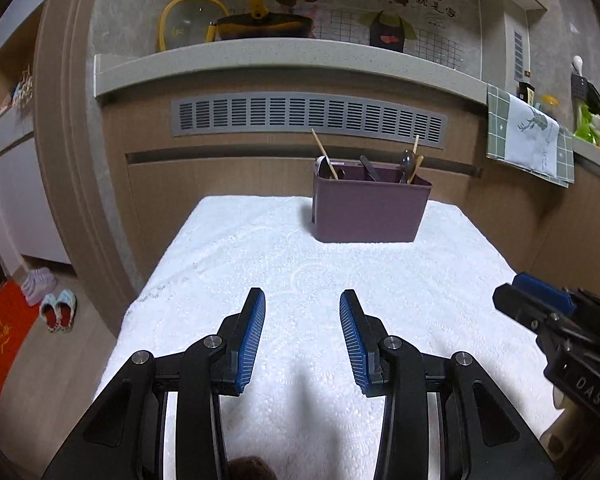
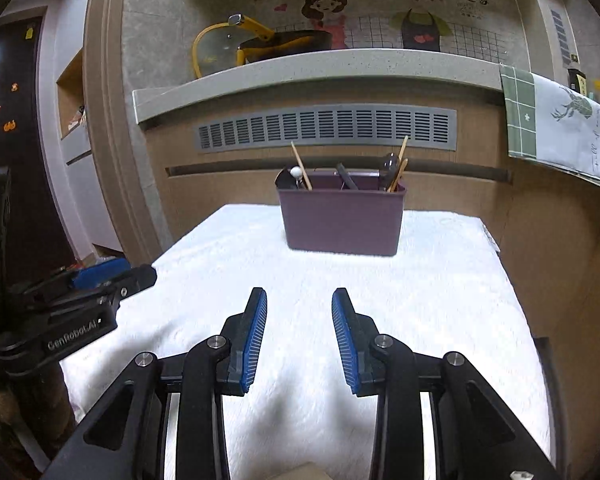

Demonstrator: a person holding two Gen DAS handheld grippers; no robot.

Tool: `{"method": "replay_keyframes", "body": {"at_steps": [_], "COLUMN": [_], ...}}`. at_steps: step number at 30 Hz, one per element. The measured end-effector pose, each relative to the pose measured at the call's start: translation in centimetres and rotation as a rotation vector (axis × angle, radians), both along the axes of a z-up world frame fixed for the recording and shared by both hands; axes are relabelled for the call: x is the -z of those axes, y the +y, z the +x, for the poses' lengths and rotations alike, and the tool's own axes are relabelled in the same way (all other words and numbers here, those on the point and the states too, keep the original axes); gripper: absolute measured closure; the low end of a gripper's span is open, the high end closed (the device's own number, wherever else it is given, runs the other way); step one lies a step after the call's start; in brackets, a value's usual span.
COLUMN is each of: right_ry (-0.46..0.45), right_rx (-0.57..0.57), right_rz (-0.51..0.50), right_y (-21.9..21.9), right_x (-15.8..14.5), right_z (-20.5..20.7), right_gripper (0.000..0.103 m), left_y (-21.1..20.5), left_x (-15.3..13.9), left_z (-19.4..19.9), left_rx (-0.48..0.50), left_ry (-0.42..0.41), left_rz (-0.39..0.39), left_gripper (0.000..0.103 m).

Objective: Organize utensils

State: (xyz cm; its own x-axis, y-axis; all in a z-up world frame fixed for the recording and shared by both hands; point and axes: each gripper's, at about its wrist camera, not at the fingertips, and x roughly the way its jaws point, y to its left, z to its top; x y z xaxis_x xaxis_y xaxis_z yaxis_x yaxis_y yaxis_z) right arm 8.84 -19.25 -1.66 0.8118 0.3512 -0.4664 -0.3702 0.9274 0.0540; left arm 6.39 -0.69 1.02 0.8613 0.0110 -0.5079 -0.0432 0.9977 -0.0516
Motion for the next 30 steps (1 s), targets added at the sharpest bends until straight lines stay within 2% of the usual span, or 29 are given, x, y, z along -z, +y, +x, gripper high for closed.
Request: {"method": "replay_keyframes", "body": {"at_steps": [30], "right_ry": [0.001], "right_rx": [0.004], "right_rz": [-0.014], "right_y": [0.08], "right_x": [0.39], "right_z": [-0.55], "right_gripper": [0.071], "left_y": [-0.47], "left_x": [-0.14], "left_z": [-0.51], "left_rx": [0.030], "left_ry": [0.016], "left_rz": [0.012], "left_gripper": [0.063]}}
